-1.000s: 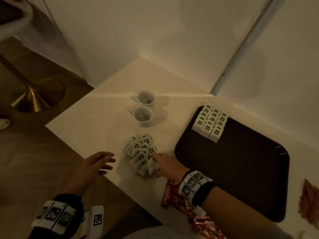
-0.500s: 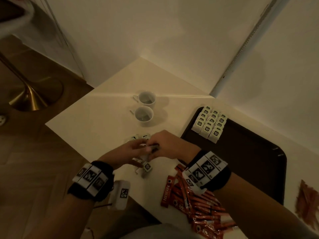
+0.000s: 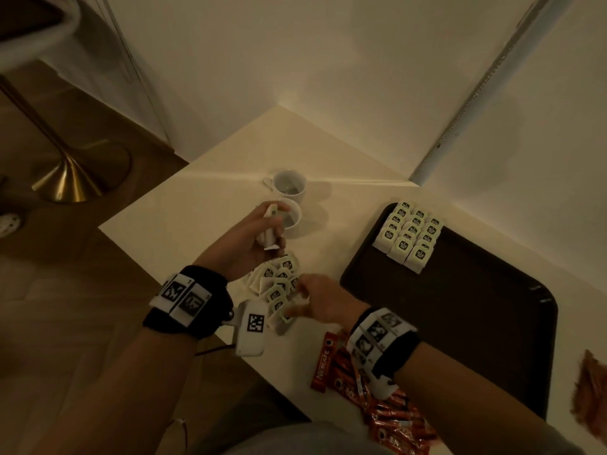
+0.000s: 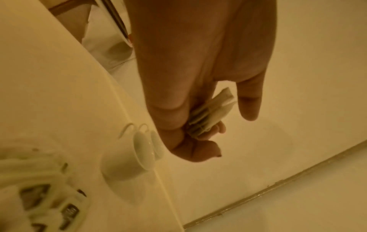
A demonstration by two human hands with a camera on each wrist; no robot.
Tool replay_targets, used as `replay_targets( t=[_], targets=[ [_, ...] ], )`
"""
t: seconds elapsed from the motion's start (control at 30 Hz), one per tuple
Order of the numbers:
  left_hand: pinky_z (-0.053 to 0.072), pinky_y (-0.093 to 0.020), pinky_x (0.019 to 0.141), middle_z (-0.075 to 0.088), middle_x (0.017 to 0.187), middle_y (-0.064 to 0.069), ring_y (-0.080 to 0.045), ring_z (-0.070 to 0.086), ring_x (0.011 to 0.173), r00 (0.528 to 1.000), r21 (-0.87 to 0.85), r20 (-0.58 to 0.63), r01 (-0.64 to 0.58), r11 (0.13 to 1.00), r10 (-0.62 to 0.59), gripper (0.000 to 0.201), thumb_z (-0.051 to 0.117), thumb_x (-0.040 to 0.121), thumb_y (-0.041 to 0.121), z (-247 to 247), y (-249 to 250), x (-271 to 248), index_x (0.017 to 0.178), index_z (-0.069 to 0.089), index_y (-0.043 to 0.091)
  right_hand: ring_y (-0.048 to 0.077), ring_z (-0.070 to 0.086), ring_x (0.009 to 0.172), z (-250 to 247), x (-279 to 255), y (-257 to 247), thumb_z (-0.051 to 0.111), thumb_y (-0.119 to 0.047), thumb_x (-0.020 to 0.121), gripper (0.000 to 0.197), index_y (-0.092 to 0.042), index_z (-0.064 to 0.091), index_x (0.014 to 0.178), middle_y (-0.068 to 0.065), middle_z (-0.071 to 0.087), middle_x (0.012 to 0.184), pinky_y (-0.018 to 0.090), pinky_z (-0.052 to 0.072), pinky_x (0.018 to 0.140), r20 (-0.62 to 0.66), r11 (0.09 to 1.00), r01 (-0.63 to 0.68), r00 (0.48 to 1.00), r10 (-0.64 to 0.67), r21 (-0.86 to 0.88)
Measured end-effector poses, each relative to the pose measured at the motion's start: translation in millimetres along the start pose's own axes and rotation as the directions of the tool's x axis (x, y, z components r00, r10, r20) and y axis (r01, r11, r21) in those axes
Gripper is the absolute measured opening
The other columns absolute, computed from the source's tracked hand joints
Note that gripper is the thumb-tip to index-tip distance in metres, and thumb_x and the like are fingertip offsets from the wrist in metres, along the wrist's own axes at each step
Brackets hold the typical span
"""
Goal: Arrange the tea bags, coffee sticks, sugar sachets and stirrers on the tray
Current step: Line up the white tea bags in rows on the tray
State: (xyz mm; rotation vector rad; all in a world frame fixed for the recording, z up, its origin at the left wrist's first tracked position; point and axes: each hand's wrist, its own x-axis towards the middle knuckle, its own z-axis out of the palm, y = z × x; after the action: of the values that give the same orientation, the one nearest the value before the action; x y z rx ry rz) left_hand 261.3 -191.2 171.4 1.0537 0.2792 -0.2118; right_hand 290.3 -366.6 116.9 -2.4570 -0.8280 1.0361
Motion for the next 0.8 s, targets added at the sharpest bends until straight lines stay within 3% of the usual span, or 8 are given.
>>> replay_targets(
  t=[0.13,0.23,0.3,0.37,0.43,0.53,0.7,0.8],
  targets=[
    [0.043,-0.025,0.057,0.048,0.075,-0.002,-0.018,0.051,0.066,1.000,-0.101,-0.023,0.008,0.995,-0.011,0.008,0.048,0.091,0.019,15,8,4,0.097,0.054,0.017,0.021,0.052,0.101,31,14,-1,0.077,-0.042,0.071,0.063,-0.009,0.048,0.117,0.006,0.053,0.118,0.028,0.037,0.079,0.028,0.989,-0.012,0.999,0.016,-0.144],
    [0.042,-0.025,0.054,0.050,0.078,-0.002,-0.017,0.051,0.064,1.000,-0.059,-0.005,-0.006,0.998,0.005,0.009,0.052,0.087,0.014,16,11,7,0.095,0.053,0.018,0.022,0.048,0.097,39,22,7,0.075,-0.035,0.075,0.047,-0.011,0.051,0.107,0.008,0.051,0.114,0.031,0.040,0.085,0.021,0.986,-0.016,1.000,0.019,-0.168],
    [0.040,-0.025,0.052,0.048,0.073,0.000,-0.015,0.048,0.060,1.000,-0.050,-0.010,-0.011,0.999,0.011,0.013,0.056,0.078,0.013,15,12,8,0.090,0.053,0.019,0.017,0.043,0.087,38,23,13,0.071,-0.027,0.079,0.024,-0.023,0.048,0.079,0.003,0.049,0.097,0.024,0.038,0.070,0.009,0.992,-0.005,1.000,0.006,-0.124],
    [0.040,-0.024,0.050,0.048,0.068,0.002,-0.013,0.044,0.057,0.998,0.007,-0.042,-0.043,0.999,0.043,0.012,0.059,0.082,0.010,14,11,10,0.086,0.053,0.020,0.015,0.048,0.082,38,24,21,0.068,-0.021,0.081,0.025,-0.024,0.047,0.070,-0.003,0.050,0.085,0.018,0.035,0.061,0.002,0.998,0.016,1.000,-0.016,-0.058],
    [0.041,-0.022,0.050,0.050,0.066,0.005,-0.011,0.042,0.055,0.993,0.119,-0.084,-0.078,0.990,0.088,0.012,0.057,0.091,0.009,14,9,11,0.087,0.053,0.019,0.012,0.052,0.083,28,19,27,0.068,-0.018,0.083,0.008,-0.017,0.061,0.084,-0.003,0.055,0.087,0.014,0.039,0.067,0.005,0.997,0.051,0.999,-0.052,0.054],
    [0.043,-0.022,0.053,0.049,0.068,0.002,-0.012,0.043,0.056,0.981,0.277,-0.122,-0.110,0.955,0.148,0.009,0.058,0.092,0.009,14,7,12,0.089,0.058,0.018,0.011,0.056,0.085,7,11,33,0.071,-0.021,0.082,0.015,-0.018,0.058,0.090,-0.003,0.059,0.092,0.014,0.044,0.073,0.029,0.984,0.055,0.998,-0.061,0.172],
    [0.043,-0.022,0.054,0.045,0.066,-0.005,-0.013,0.044,0.057,0.965,0.287,-0.167,-0.150,0.946,0.204,0.015,0.053,0.094,0.008,10,6,13,0.085,0.061,0.018,0.012,0.052,0.088,17,5,11,0.077,-0.045,0.072,0.054,-0.014,0.053,0.109,0.000,0.057,0.100,0.025,0.043,0.073,-0.011,0.995,0.011,1.000,-0.010,0.099],
    [0.043,-0.021,0.053,0.043,0.066,-0.005,-0.013,0.043,0.057,0.964,0.298,-0.164,-0.154,0.942,0.209,0.014,0.051,0.096,0.009,13,8,16,0.087,0.059,0.016,0.016,0.053,0.100,34,6,-7,0.077,-0.047,0.070,0.068,-0.013,0.047,0.120,0.002,0.055,0.112,0.028,0.041,0.082,-0.057,1.000,-0.023,0.998,0.023,0.000]
  ],
)
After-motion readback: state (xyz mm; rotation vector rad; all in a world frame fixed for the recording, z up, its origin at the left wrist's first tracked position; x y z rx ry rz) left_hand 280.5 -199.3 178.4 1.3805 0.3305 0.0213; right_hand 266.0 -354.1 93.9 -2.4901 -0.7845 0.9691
